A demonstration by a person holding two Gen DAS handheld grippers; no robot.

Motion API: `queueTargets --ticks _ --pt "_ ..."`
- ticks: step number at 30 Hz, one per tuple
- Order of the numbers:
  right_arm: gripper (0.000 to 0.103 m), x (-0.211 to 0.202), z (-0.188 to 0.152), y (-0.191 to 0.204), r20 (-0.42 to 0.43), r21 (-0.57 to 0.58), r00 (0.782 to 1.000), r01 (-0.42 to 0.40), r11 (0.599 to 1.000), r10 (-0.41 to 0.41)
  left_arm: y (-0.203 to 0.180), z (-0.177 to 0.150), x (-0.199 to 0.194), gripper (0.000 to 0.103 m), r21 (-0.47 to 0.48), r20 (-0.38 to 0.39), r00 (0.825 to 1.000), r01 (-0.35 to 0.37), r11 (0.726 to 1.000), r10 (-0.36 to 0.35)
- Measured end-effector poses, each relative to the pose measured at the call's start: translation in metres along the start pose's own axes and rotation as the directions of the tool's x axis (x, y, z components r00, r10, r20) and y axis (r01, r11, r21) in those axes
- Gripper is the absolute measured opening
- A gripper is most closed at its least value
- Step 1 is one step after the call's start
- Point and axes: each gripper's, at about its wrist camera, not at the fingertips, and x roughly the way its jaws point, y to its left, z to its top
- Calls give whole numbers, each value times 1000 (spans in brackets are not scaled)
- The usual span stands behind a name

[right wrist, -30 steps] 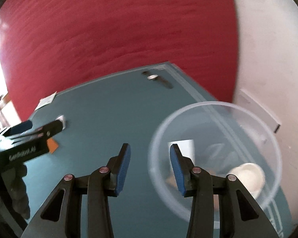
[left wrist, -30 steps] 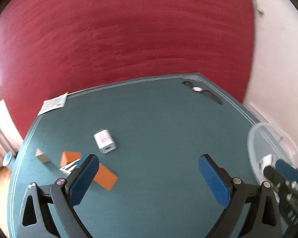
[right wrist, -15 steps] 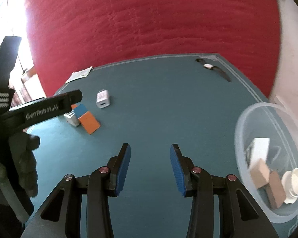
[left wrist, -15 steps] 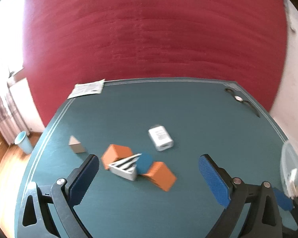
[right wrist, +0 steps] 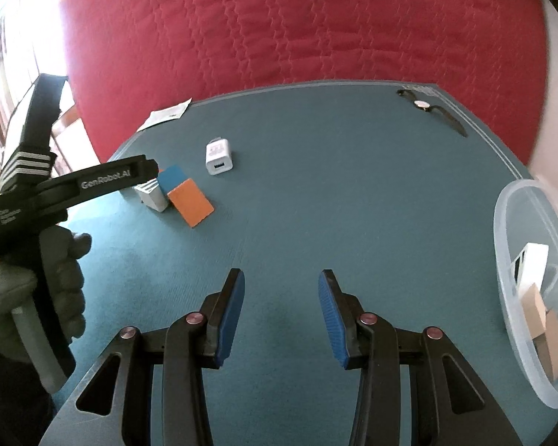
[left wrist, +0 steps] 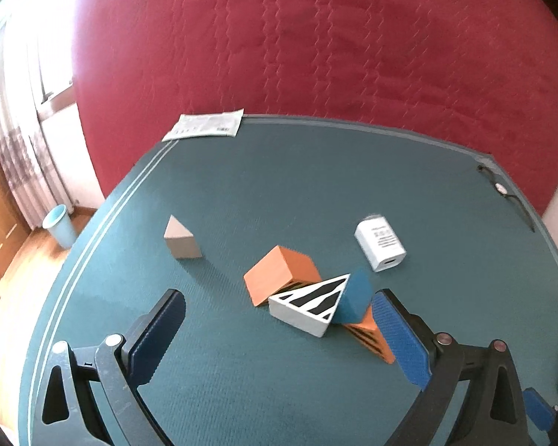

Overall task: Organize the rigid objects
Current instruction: 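Move both open grippers away from the basin back over the table, then move the left gripper to the black-and-white striped triangular block and grasp it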

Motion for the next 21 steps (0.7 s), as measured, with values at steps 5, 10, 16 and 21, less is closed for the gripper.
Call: queueTargets --ticks 5,10,16,21 --pt "43 3 -1 0 -11 3 1000 -4 1000 4 0 -2 10 102 0 -26 1000 -14 1000 14" --pt "43 6 -3 1 -18 2 1000 -9 1000 9 7 -2 17 102 -20 -48 999 -17 1000 16" --pt "43 7 -4 2 -24 2 1000 -10 1000 10 18 -4 16 102 -43 -61 998 -14 999 11" --pt "43 8 -5 2 -25 5 1000 -10 1000 10 29 -10 16 102 -53 -84 996 -40 998 36"
